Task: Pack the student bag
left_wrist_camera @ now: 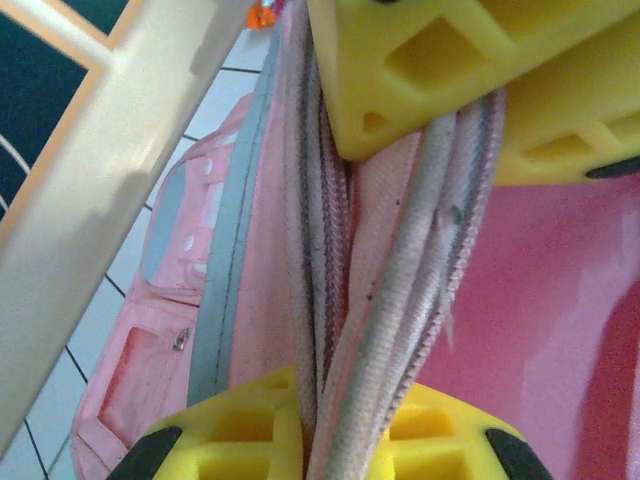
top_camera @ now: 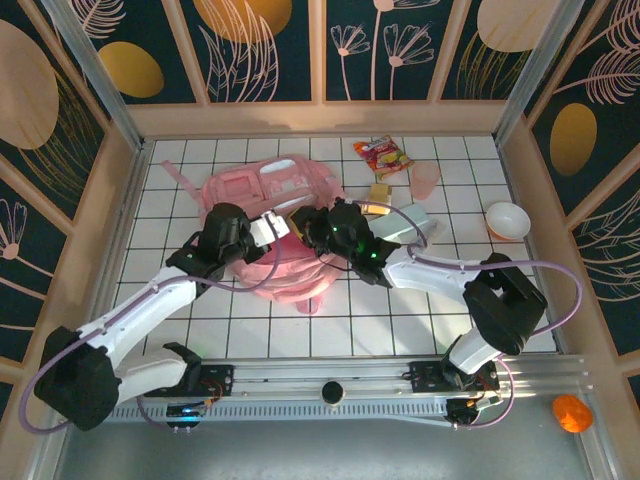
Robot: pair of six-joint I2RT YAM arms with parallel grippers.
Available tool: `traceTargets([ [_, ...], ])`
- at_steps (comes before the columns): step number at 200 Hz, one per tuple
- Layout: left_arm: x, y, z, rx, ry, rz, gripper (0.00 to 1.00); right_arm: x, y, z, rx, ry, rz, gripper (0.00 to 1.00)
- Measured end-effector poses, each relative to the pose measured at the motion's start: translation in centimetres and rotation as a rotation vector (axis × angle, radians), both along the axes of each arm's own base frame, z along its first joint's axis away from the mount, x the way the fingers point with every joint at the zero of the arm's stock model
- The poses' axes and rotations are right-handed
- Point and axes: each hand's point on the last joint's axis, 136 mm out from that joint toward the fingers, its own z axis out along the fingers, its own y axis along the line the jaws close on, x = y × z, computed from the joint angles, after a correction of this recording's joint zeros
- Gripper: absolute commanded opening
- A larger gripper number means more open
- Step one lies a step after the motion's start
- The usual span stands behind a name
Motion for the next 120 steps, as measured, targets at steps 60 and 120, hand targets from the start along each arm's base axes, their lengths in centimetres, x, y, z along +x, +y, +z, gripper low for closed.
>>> traceTargets([
  [60, -1.0, 1.1, -0.2, -0.165, 0.106, 0.151, 0.00, 0.8, -5.0, -0.6, -0.257, -0.028, 0.038, 0.68],
  [120, -0.1, 0.6, 1.2, -0.272, 0.163, 0.224, 0.00, 3.6, -20.2, -1.4, -0.624, 0.061, -0.105, 0.76],
])
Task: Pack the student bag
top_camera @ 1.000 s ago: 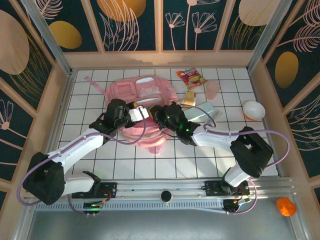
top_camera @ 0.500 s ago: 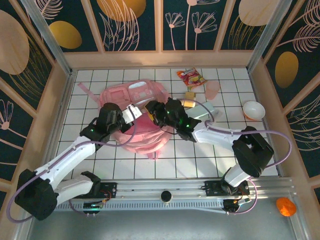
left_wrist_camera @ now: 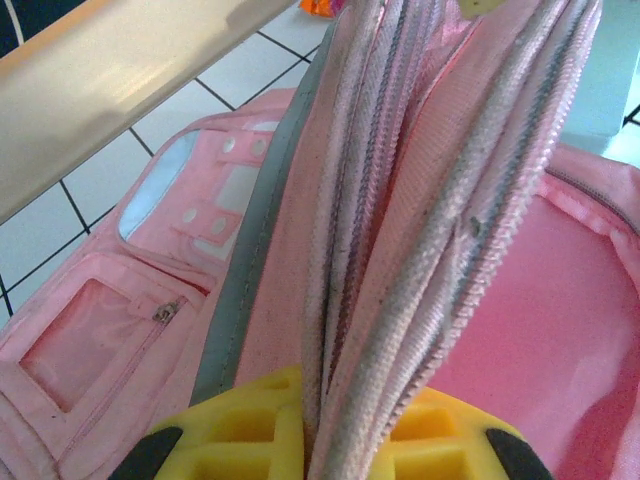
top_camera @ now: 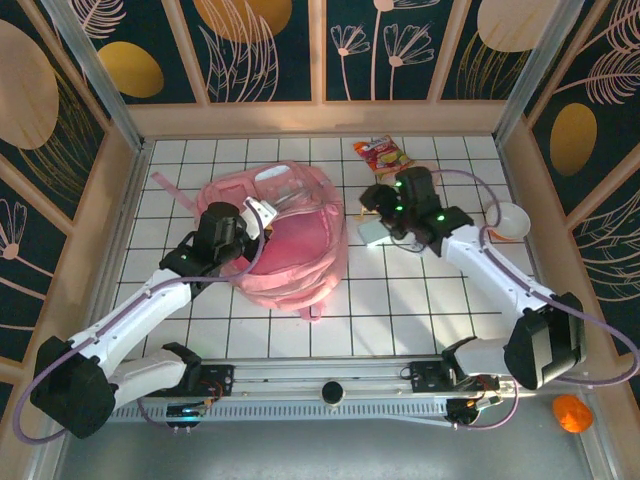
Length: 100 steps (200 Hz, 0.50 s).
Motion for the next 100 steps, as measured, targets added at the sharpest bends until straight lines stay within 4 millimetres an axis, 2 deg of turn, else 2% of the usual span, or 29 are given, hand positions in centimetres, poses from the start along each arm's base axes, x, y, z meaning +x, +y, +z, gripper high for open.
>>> traceTargets([
  [15, 0.1, 0.0, 0.1, -0.011, 0.003, 0.012, 0.00, 0.1, -3.3, -2.1, -0.082, 0.071, -0.043, 0.76],
  [31, 0.2, 0.1, 0.2, -0.015, 0.006, 0.025, 0.00, -0.1, -4.7, -4.4, -0.136, 0.148, -0.055, 0.77],
  [70, 0.3, 0.2, 0.3, -0.030, 0.012, 0.045, 0.00, -0.1, -4.2, -9.9, -0.191, 0.328, -0.054, 0.81],
  [100, 0.3, 0.2, 0.2, -0.034, 0.017, 0.049, 0.00, 2.3, -2.5, -11.5, -0.186, 0.391, -0.078, 0.84],
])
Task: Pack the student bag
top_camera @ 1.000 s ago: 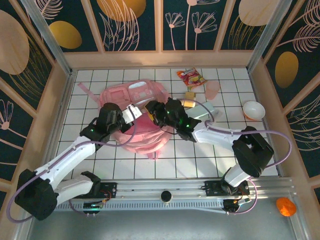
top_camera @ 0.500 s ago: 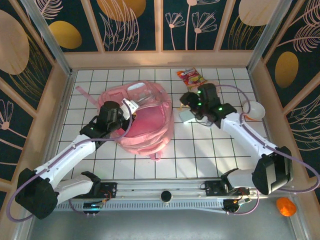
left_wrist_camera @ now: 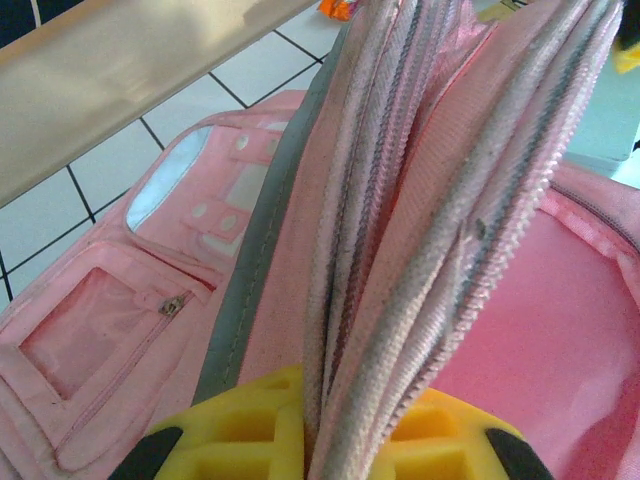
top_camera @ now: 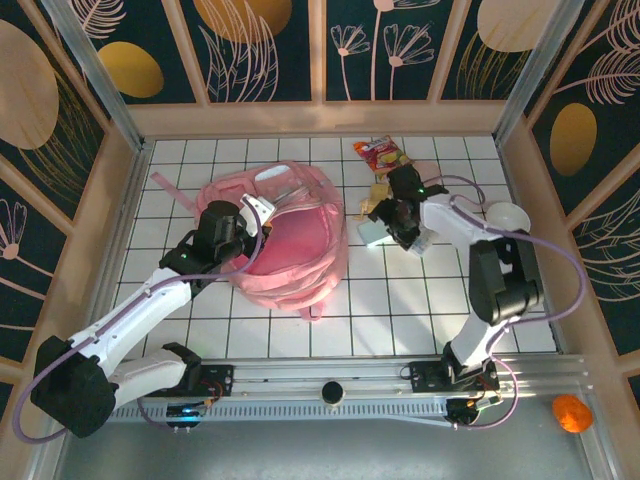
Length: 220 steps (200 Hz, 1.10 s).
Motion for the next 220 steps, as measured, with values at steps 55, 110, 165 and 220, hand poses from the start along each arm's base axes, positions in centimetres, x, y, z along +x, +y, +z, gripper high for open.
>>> traceTargets([
  [55, 0.1, -0.1, -0.2, 0.001, 0.003, 0.000, 0.00, 1.8, 1.5, -2.8, -0.004, 0.104, -0.071, 0.88],
  [110, 0.1, -0.2, -0.4, -0.004, 0.000, -0.003, 0.00, 0.7, 1.5, -4.1, -0.021, 0.174, -0.107, 0.88],
  [165, 0.0, -0.2, -0.7, -0.011, 0.004, -0.003, 0.00, 2.0, 2.6, -3.6, -0.019, 0.156, -0.096, 0.88],
  [220, 0.1, -0.3, -0.9, -0.014, 0.009, -0.004, 0.00, 2.5, 2.8, -3.9, -0.030, 0.171, -0.094, 0.89],
])
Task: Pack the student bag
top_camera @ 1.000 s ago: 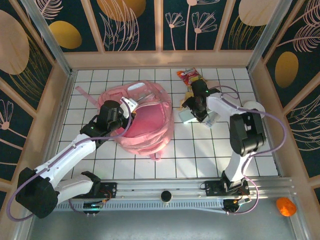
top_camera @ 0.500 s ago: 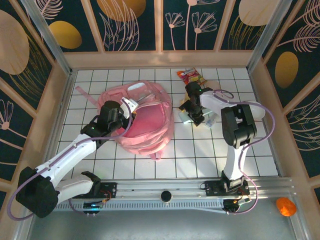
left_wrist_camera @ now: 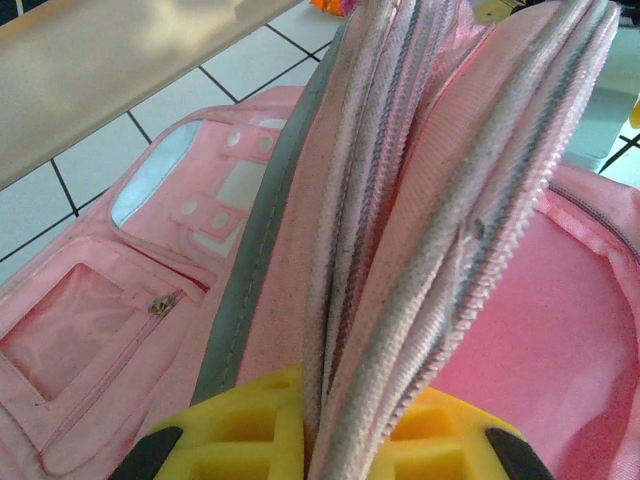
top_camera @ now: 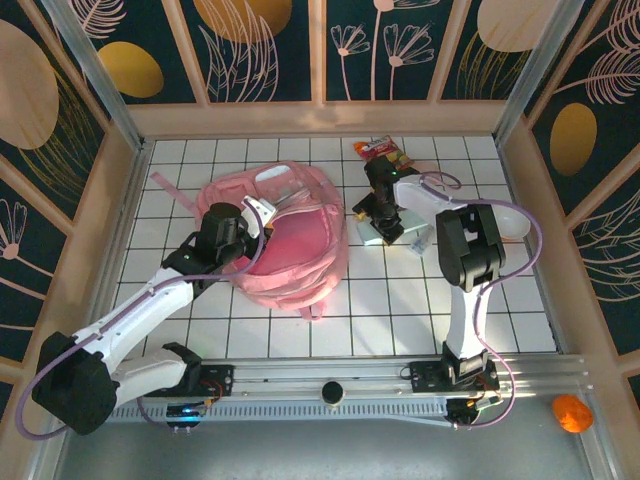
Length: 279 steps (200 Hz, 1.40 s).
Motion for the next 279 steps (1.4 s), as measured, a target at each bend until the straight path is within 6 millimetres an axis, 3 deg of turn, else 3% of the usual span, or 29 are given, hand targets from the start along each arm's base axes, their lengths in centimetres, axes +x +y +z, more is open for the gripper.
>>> traceTargets([
  [86, 0.2, -0.1, -0.3, 0.003, 0.004, -0.001, 0.00, -2.6, -1.4, -1.4, -0.063, 0.095, 0.043, 0.88],
  [120, 0.2, -0.1, -0.3, 0.002, 0.004, -0.001, 0.00, -4.3, -2.4, 0.0, -0.087, 0.101, 0.064, 0.91],
  [129, 0.2, -0.2, -0.3, 0.002, 0.004, -0.001, 0.00, -4.2, -2.6, 0.7, -0.093, 0.083, 0.074, 0.99],
  [166, 0.2, -0.2, -0.3, 0.000, 0.005, -0.005, 0.00, -3.7, -3.2, 1.3, -0.116, 0.053, 0.108, 0.99],
  [204, 0.2, -0.2, -0.3, -0.001, 0.006, -0.006, 0.00, -3.0, -4.1, 1.0, -0.116, 0.046, 0.106, 0.94],
  [238, 0.2, -0.3, -0.3, -0.001, 0.006, -0.007, 0.00, -2.4, -3.6, -0.2, -0.092, 0.049, 0.123, 0.90],
  [279, 0.2, -0.3, -0.3, -0.002, 0.007, -0.008, 0.00, -2.1, -3.2, -1.1, -0.078, 0.051, 0.145, 0.71],
])
